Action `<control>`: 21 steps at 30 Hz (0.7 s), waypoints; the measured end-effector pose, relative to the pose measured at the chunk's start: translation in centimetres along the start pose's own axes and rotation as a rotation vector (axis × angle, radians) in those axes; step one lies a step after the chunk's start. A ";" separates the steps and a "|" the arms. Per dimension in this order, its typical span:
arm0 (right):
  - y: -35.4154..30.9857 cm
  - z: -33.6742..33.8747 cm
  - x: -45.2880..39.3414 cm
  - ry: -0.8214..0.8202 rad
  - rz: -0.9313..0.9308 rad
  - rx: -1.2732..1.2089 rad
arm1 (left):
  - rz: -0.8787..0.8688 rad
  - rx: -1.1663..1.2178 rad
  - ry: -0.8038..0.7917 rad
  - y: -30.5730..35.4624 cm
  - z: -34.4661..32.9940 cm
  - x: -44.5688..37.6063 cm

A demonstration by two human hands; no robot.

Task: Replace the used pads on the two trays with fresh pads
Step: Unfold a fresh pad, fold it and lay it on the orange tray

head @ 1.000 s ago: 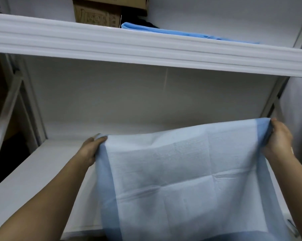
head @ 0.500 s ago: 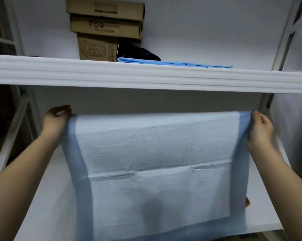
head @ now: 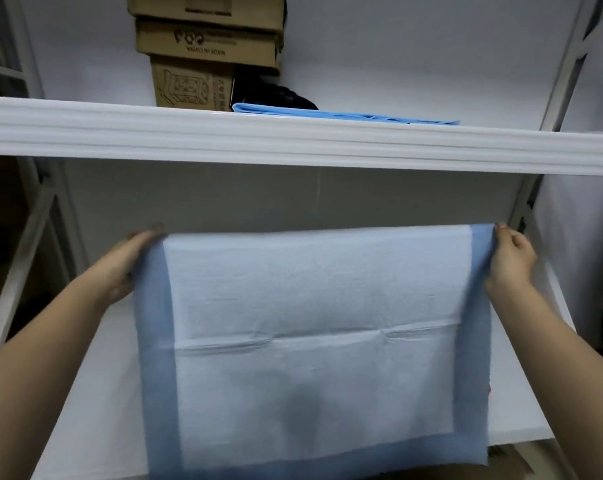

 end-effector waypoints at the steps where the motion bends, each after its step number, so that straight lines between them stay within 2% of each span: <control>1: 0.1 0.1 -0.1 0.011 -0.012 -0.005 | 0.004 -0.153 -0.057 -0.5 -0.3 0.3; 2: 0.3 0.3 -0.2 0.021 -0.023 0.000 | 0.001 -0.264 -0.095 -0.9 -0.5 0.5; 4: 0.6 0.5 -0.2 0.011 -0.032 0.038 | -0.019 -0.262 -0.054 -0.9 -0.4 0.7; 10: 0.5 -0.2 0.5 -0.040 -0.015 0.078 | -0.196 0.046 0.324 2.4 0.8 0.2; 15: -0.4 -0.5 0.4 -0.062 0.019 0.075 | -0.425 -0.149 0.413 5.3 1.6 -0.3; 17: -0.5 -0.5 0.4 -0.078 0.028 0.086 | -0.398 -0.176 0.373 5.5 1.7 -0.9; 18: -0.5 -0.4 0.4 -0.074 0.024 0.094 | -0.325 -0.214 0.310 5.1 1.5 -1.3; 21: -0.1 0.3 0.1 -0.032 0.003 0.084 | -0.018 -0.362 -0.107 1.9 0.4 -1.1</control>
Point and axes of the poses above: each hand's wrist, its own x-axis away from the middle knuckle, its own z-axis out of the back of the hand, y = z × x, the point moved 7 cm from there along -x, towards the middle knuckle, and after that the axes turned 7 degrees about y, right-handed, at the moved point
